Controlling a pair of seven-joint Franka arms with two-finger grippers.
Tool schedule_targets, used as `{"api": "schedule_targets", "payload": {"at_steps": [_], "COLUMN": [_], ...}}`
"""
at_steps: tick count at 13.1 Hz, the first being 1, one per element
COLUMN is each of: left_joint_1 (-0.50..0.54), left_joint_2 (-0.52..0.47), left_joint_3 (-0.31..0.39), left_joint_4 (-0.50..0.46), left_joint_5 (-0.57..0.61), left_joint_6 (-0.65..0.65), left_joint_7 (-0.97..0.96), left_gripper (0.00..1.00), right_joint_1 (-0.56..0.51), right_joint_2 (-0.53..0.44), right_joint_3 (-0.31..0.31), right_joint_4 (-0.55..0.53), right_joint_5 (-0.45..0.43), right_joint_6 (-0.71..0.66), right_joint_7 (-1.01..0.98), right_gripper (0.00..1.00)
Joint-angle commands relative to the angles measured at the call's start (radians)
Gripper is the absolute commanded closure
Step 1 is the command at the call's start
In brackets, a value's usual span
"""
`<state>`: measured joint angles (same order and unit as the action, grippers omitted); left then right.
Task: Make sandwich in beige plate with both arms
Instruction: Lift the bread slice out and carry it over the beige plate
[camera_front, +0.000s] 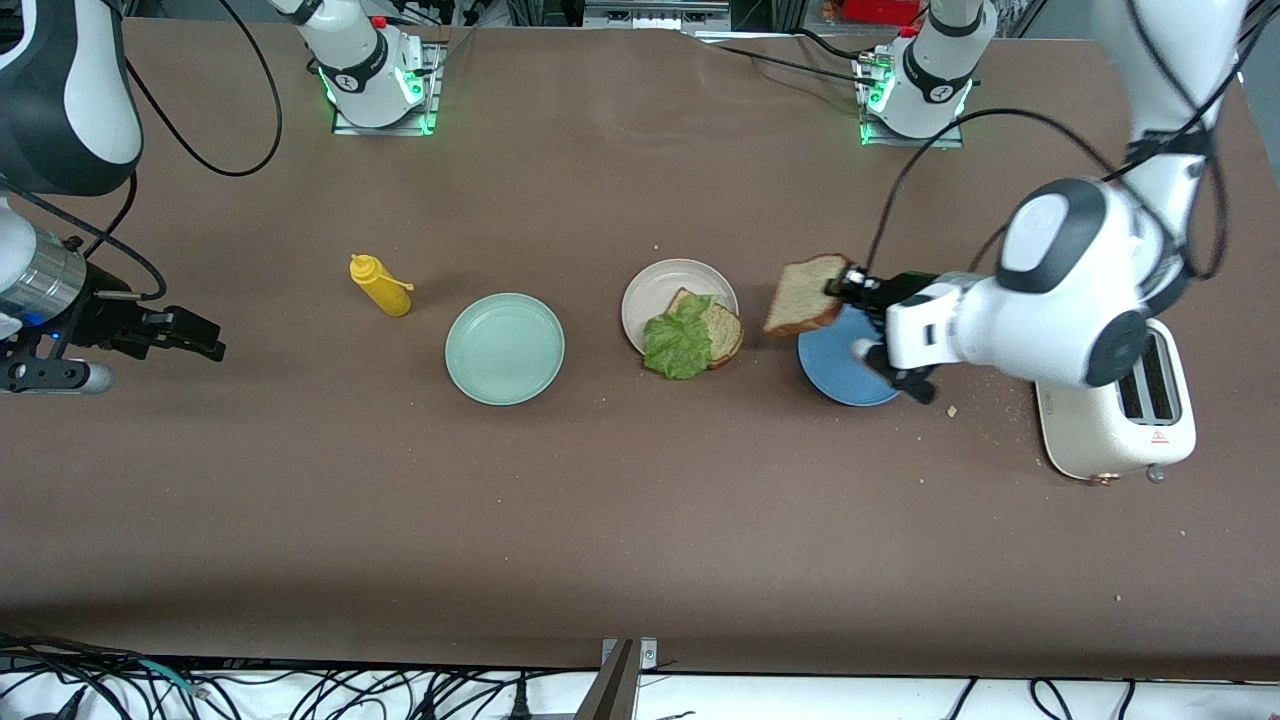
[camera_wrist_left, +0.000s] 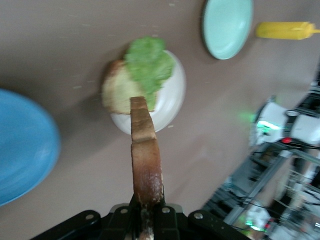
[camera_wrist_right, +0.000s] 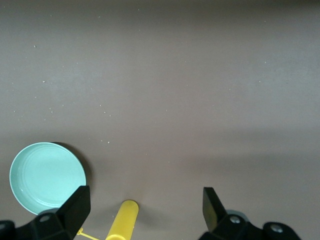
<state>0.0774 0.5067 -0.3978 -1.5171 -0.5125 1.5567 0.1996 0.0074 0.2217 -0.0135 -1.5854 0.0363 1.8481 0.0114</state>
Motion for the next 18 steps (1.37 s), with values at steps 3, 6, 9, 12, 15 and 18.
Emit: {"api": "schedule_targets", "payload": {"at_steps": [3,6,9,12,15,18], "left_joint_1": [-0.018,-0.045,-0.067,-0.067,-0.067,-0.062], "left_joint_2": [0.102,0.18,0.217,0.256,0.297,0.323], "left_joint_3": [0.004,0.004,0.005,0.005,0.007,0.008], "left_joint_4": [0.026,0.005,-0.023,-0.061,-0.089,-0.084], "left_joint_5": [-0.208,-0.306,-0.363,-0.363,-0.357,-0.347], "left_joint_6": [0.052,0.153,0.187,0.187,0.248,0.295], "left_joint_7": [0.02,0.076,0.13,0.141,0.231,0.271], "left_gripper": [1.0,1.0,1.0,1.0,1.0,0.0], "right_joint_1": [0.005,0.005,0.005,0.003,0.003,0.003], "right_joint_2": [-0.01,-0.01,-0.008,-0.008,-0.01,-0.01], "right_joint_3": [-0.005,-0.005,-0.005,-0.006,-0.006,-0.006], "right_joint_4": [-0.008,-0.008,-0.01,-0.01,-0.01,-0.01], "right_joint_5": [-0.013,-0.013,-0.015,-0.013,-0.013,-0.013], "right_joint_6": [-0.001,-0.006,-0.006,-0.016,-0.017,-0.017], "right_joint_7": [-0.013,-0.014,-0.014,-0.014,-0.014,-0.014], "right_gripper": [0.01,0.01,0.01,0.01,0.01,0.01]}}
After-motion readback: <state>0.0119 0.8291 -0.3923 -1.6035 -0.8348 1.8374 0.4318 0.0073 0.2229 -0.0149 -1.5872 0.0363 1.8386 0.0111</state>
